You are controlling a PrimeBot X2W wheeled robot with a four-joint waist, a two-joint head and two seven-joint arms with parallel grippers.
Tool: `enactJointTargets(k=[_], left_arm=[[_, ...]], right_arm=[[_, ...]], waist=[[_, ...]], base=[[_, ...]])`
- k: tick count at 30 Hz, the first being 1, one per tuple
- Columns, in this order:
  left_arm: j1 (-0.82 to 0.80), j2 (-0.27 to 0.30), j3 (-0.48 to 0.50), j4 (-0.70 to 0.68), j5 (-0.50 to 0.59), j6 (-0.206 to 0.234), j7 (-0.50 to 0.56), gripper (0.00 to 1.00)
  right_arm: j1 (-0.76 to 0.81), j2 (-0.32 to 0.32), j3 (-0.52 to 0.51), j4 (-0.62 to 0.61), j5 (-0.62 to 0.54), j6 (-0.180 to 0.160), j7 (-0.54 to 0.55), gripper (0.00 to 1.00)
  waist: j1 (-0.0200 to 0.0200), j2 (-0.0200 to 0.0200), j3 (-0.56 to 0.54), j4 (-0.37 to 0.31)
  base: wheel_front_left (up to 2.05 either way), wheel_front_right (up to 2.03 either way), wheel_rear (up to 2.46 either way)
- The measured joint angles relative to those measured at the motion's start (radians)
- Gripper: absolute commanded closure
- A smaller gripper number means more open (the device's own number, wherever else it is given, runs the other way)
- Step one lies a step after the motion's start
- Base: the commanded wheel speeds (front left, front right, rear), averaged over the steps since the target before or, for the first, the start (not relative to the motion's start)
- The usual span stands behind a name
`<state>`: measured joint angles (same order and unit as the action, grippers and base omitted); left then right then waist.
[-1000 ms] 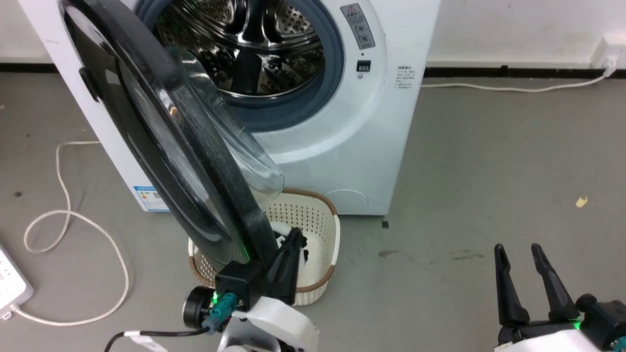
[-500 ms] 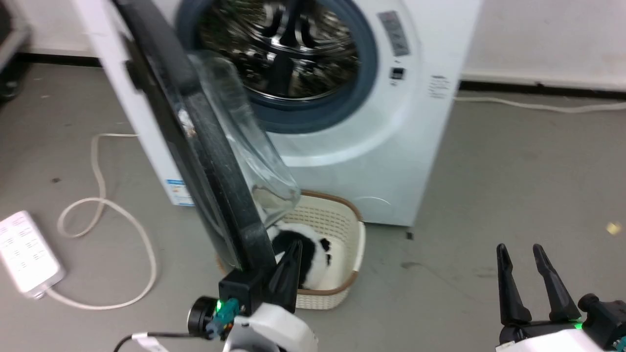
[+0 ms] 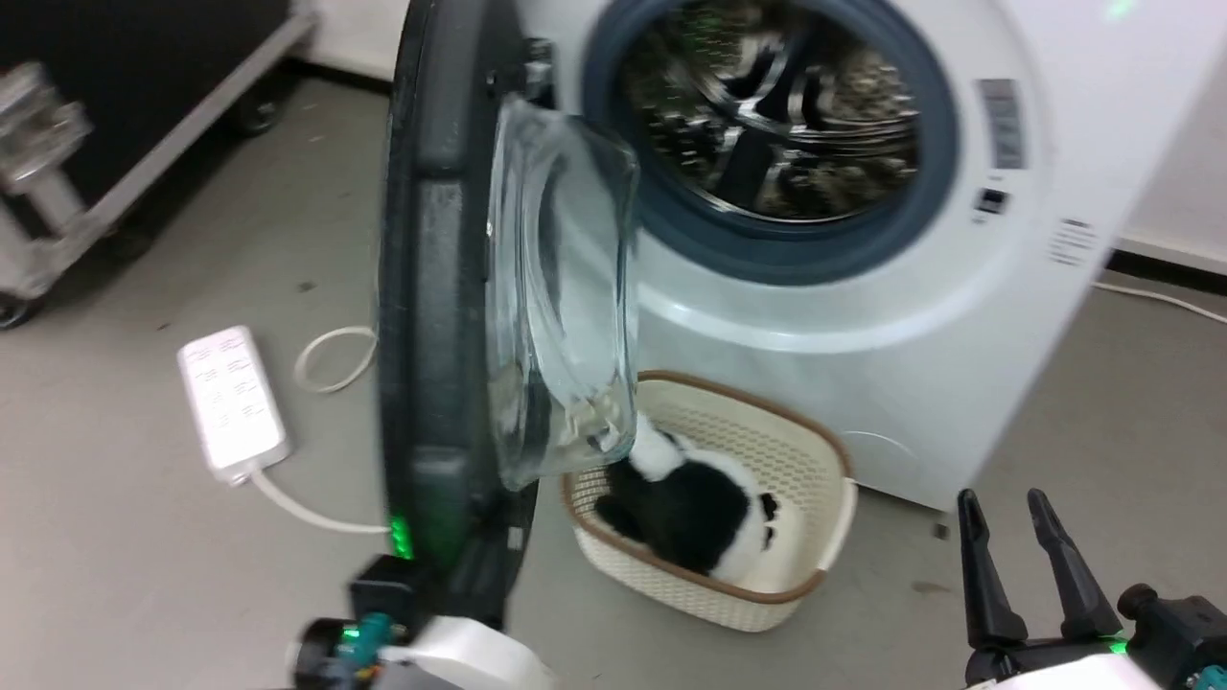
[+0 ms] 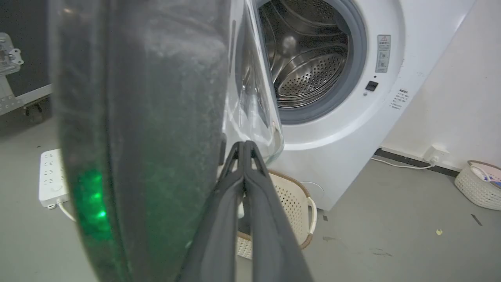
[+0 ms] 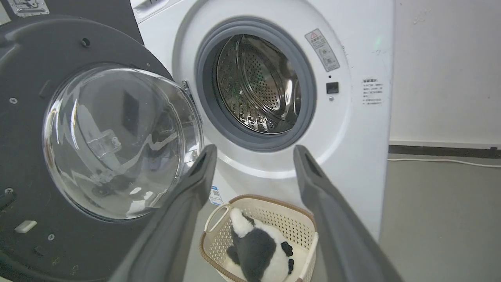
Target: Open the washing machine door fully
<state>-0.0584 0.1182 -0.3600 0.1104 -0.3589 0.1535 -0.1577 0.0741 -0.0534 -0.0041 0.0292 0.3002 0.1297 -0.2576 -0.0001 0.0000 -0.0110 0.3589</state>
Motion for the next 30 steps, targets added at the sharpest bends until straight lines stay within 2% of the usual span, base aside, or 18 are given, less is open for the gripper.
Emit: enactJointTargets(k=[2, 4, 14, 23, 30], left_arm=[[-0.002, 0.037, 0.059, -0.019, -0.016, 0.017, 0.000, 1.00], [-0.007, 0.058, 0.088, -0.022, -0.030, 0.021, 0.001, 1.00], [-0.095, 0.193, 0.290, 0.013, -0.126, 0.028, 0.028, 1.00], [-0.272, 0.333, 0.412, 0.187, -0.204, -0.025, 0.045, 1.00], [-0.385, 0.389, 0.437, 0.354, -0.234, -0.071, 0.057, 1.00]], right_arm=[[-0.002, 0.000, 0.010, 0.000, -0.007, 0.000, 0.000, 0.00], [-0.006, 0.000, 0.015, 0.000, -0.016, 0.000, 0.000, 0.00], [-0.070, 0.000, 0.032, -0.036, -0.080, 0.000, 0.048, 0.00], [-0.114, -0.028, 0.021, -0.100, -0.108, 0.000, 0.109, 0.00], [-0.132, -0.045, 0.009, -0.130, -0.111, 0.000, 0.132, 0.00]], waist=[[0.0000, 0.0000, 0.023, 0.049], [0.0002, 0.0000, 0.044, 0.063], [0.0003, 0.0000, 0.168, 0.088], [0.0004, 0.0000, 0.306, 0.068], [0.0002, 0.0000, 0.361, 0.041]], base=[[0.00, 0.00, 0.00], [0.00, 0.00, 0.00], [0.00, 0.00, 0.00], [0.00, 0.00, 0.00], [0.00, 0.00, 0.00]])
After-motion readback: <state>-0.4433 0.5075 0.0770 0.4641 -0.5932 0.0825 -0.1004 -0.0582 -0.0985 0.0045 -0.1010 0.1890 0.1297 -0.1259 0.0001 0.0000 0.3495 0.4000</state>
